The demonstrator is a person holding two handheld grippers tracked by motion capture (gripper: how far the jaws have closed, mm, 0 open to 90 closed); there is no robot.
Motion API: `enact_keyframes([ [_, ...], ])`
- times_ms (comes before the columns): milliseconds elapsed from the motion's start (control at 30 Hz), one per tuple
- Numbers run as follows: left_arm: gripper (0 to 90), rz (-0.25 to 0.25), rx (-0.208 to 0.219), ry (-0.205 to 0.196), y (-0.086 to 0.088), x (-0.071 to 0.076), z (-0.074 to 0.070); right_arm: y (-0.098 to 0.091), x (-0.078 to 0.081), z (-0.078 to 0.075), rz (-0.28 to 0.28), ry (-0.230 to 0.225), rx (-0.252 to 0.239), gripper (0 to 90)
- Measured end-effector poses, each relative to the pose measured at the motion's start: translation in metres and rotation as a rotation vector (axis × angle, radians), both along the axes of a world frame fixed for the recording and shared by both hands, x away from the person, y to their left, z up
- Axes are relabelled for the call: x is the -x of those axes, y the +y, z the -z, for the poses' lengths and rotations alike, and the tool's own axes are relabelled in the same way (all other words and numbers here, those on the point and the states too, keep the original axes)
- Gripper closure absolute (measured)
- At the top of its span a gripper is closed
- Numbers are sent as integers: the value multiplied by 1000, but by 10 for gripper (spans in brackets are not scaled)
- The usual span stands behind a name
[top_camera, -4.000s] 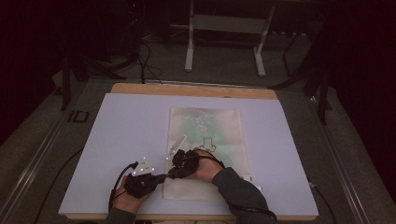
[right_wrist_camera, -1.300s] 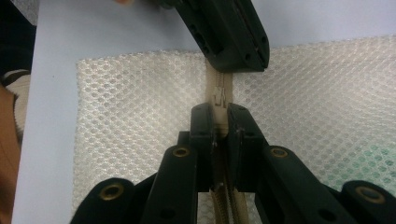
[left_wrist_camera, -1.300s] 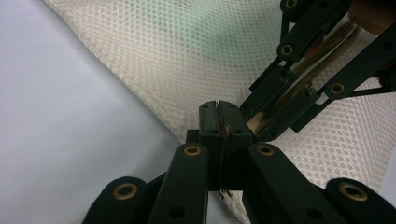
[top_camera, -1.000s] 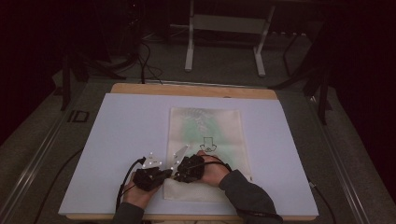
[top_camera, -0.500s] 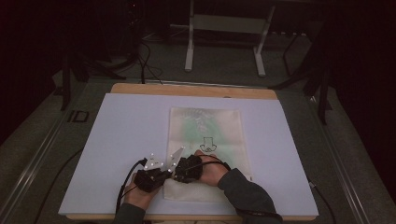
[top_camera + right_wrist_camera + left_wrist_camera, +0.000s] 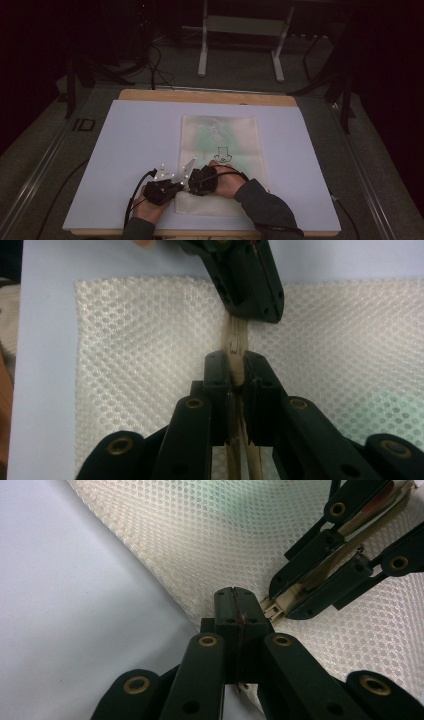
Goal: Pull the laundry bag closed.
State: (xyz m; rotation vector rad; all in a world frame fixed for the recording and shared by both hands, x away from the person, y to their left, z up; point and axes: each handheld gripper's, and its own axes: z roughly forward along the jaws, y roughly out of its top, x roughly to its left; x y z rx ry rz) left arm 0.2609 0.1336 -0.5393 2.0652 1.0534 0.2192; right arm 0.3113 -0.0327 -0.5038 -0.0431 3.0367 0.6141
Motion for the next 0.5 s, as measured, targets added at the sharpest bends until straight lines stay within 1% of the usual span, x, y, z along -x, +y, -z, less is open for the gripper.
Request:
enact_keyframes([
  [300, 896, 3, -5, -1, 0, 0, 0, -6, 0, -4, -10, -8, 41, 821],
  [500, 896, -1, -2, -1, 0, 1, 0, -9, -1, -7, -24, -15, 85, 821],
])
